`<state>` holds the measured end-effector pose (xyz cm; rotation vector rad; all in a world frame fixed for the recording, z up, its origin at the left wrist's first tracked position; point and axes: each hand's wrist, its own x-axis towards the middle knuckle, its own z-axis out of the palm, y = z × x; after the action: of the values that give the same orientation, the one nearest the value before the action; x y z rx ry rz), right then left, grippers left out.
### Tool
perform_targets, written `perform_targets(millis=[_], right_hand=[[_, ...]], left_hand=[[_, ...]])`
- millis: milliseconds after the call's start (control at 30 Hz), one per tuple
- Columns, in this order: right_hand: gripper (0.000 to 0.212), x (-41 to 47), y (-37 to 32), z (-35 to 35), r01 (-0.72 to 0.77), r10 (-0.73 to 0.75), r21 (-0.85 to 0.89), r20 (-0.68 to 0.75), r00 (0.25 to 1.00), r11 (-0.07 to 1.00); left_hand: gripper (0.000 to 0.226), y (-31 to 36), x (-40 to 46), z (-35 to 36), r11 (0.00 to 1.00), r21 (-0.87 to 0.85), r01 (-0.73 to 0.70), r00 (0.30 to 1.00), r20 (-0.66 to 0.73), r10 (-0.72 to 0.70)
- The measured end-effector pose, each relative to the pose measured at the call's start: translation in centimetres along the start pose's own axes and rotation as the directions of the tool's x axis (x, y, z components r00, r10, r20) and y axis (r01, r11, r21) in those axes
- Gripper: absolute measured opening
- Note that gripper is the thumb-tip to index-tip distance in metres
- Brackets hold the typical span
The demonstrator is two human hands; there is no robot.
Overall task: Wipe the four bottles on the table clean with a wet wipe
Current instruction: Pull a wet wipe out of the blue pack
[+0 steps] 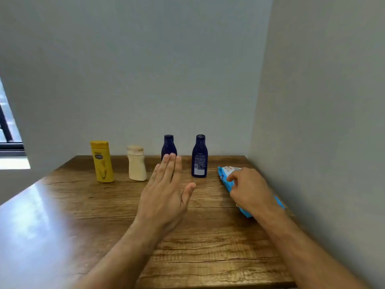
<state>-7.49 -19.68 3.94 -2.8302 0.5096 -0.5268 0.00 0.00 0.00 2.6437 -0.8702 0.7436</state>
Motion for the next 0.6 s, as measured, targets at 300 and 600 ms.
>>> perform_targets(millis=[300, 600], right_hand=[[0.037, -1.2, 2.2, 1.5, -0.161, 0.164, -0.061, 0.055, 0.985, 0.985], [0.040, -0.1, 2.8, 2.0, -0.317, 0.318, -0.032, 0.066, 0.946, 0.948]], left_hand=[[0.068, 0.0, 0.0, 3.2, 0.994, -0.016, -0.108, 0.994, 0.023, 0.108], [0.067, 0.0, 0.0, 3.6, 0.996, -0.062, -0.057, 0.997, 0.054, 0.061]])
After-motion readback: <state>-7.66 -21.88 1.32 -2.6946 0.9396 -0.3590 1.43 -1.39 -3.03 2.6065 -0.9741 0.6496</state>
